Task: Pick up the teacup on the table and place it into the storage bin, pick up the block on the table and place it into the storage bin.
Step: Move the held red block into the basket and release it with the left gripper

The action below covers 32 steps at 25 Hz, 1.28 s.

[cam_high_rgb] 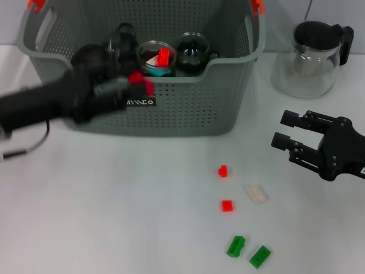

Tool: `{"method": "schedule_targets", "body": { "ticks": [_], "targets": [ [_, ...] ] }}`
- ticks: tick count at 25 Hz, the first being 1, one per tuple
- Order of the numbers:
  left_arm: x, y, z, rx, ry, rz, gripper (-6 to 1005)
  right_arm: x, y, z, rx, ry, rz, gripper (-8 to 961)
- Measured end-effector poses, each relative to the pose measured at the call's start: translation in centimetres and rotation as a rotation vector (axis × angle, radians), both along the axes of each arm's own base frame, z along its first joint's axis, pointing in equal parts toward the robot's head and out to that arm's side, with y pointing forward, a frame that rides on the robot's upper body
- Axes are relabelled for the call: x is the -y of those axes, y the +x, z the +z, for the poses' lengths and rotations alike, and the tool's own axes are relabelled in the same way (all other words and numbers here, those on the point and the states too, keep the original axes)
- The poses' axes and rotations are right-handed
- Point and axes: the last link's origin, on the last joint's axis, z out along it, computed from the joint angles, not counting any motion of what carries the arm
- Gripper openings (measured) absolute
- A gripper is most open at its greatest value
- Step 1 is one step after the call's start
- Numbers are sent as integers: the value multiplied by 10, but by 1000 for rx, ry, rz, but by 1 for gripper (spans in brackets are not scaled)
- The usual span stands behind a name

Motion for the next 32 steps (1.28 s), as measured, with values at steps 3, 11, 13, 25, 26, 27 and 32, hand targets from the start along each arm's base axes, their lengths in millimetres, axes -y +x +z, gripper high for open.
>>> {"method": "schedule_targets", "body": {
  "ticks": [3, 11, 13, 25, 26, 27, 32],
  "targets": [
    [-23, 16, 13, 4, -13, 20, 698, 0, 0, 0, -1, -2, 0, 548],
    [-88, 60, 35, -103, 44, 130, 713, 1, -1, -1, -7, -6, -1, 549],
    [-104, 67, 37, -167, 85, 187, 716, 0, -1, -1, -7, -6, 1, 549],
    [-145, 78, 14, -430, 221, 342, 738, -2, -4, -2, -17, -19, -6, 549],
    [-145, 78, 13, -431, 220, 348, 740, -2, -4, -2, -18, -19, -6, 549],
    [-145, 79, 12, -430, 218, 352, 742, -2, -4, -2, -18, -19, -6, 549],
    [-145, 78, 19, -390, 226, 370, 751, -2, -4, -2, -18, -20, -6, 549]
  ]
}}
